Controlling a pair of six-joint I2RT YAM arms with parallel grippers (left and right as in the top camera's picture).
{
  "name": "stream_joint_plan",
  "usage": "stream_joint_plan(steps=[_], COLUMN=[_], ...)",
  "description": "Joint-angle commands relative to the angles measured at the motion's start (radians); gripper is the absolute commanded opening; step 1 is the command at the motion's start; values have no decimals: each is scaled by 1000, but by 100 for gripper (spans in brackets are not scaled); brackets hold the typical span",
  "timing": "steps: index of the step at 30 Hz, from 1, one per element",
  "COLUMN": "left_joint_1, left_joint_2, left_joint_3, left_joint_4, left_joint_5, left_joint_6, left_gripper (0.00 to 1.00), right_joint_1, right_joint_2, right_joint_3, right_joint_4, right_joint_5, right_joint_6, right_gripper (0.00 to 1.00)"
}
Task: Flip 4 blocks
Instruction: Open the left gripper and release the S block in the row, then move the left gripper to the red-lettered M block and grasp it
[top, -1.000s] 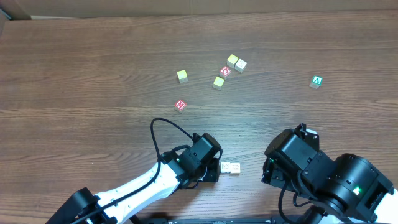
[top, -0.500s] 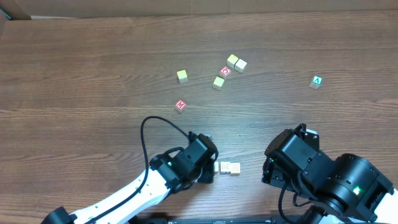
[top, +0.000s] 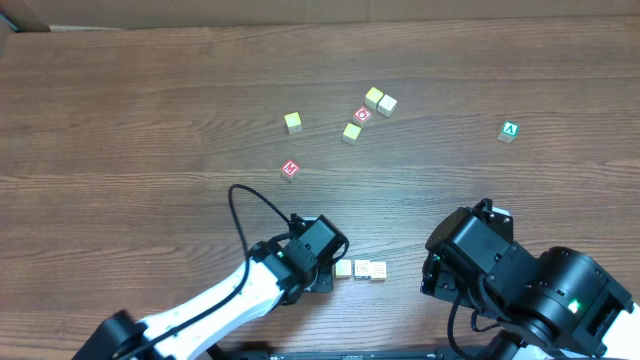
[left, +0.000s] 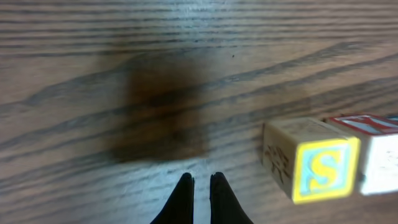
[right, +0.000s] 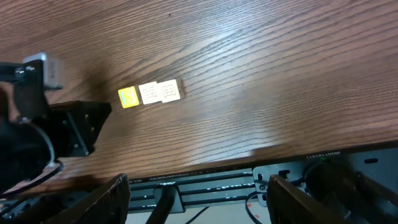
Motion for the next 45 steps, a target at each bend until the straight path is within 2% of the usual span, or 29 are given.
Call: stream_joint_plan(steps=[1,11,45], left_joint_1=[7,12,12], left_joint_2=[43,42,42], left_joint_3=[13,13,13], left_joint_4=[16,101,165], left_joint_5=[20,42,138], left_joint_6=[2,51,57], left_gripper=[4,4,4], right_joint_1=[3,3,3], right_joint_2=[-6,-6,-6], right_joint_3=[26,26,26], right_joint_4=[4,4,4], right_joint_5=[0,0,-1], right_joint_6=[1,1,1], right_gripper=[72,71,71])
